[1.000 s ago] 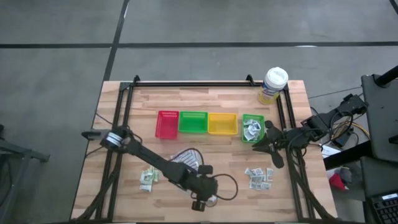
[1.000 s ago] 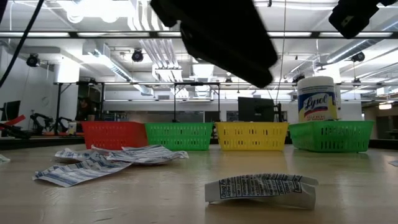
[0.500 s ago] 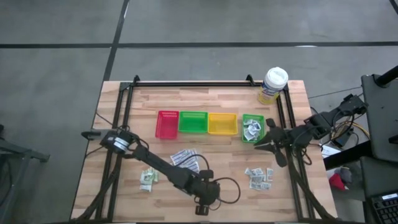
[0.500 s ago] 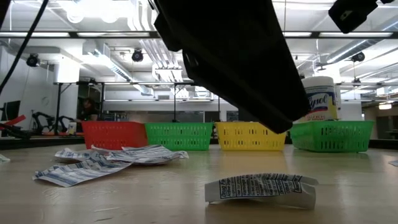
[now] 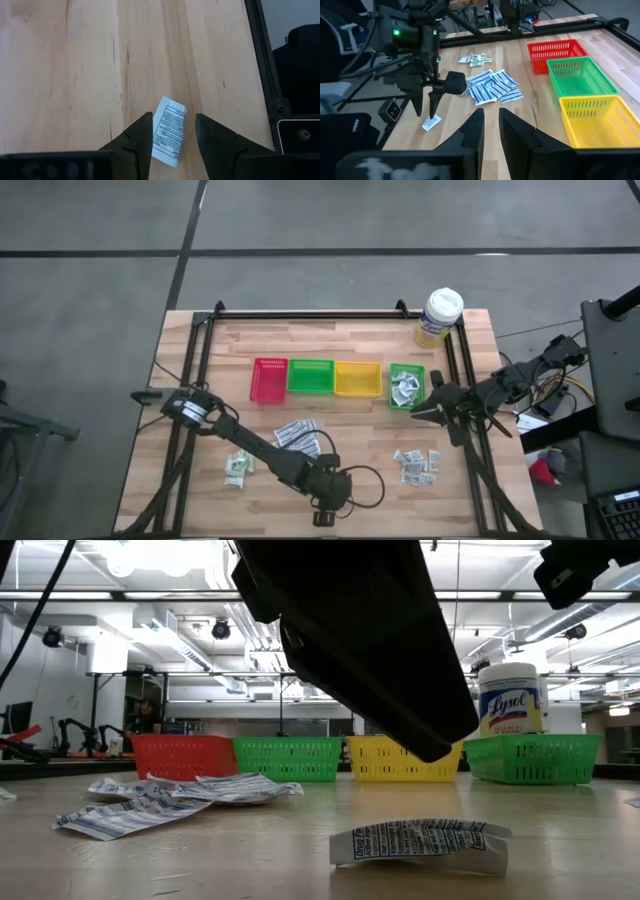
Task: Pick & Place First Aid Supplies
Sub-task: Put the blue alcohol pad into the right green bin
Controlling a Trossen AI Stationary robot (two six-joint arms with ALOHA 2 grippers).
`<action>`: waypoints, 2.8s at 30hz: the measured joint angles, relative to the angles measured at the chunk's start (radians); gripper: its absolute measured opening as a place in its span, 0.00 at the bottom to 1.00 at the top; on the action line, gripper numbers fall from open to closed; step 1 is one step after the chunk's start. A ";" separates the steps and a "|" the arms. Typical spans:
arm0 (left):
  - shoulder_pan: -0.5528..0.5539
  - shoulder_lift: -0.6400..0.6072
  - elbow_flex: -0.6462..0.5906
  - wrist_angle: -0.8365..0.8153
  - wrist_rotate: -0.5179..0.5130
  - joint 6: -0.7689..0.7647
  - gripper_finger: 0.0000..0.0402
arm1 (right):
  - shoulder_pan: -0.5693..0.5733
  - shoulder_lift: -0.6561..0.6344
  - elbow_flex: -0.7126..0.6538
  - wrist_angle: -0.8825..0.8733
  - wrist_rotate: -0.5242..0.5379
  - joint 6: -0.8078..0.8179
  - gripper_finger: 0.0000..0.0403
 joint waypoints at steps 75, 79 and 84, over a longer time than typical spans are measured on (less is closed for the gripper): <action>0.031 -0.102 0.044 0.040 -0.077 0.216 0.02 | 0.000 0.123 -0.025 0.019 -0.179 -0.099 0.14; 0.069 -0.163 0.044 0.049 -0.104 0.223 0.02 | 0.000 0.169 -0.023 0.121 -0.255 -0.153 0.14; 0.112 -0.228 0.044 0.115 -0.103 0.214 0.02 | 0.000 0.214 -0.023 0.199 -0.254 -0.211 0.14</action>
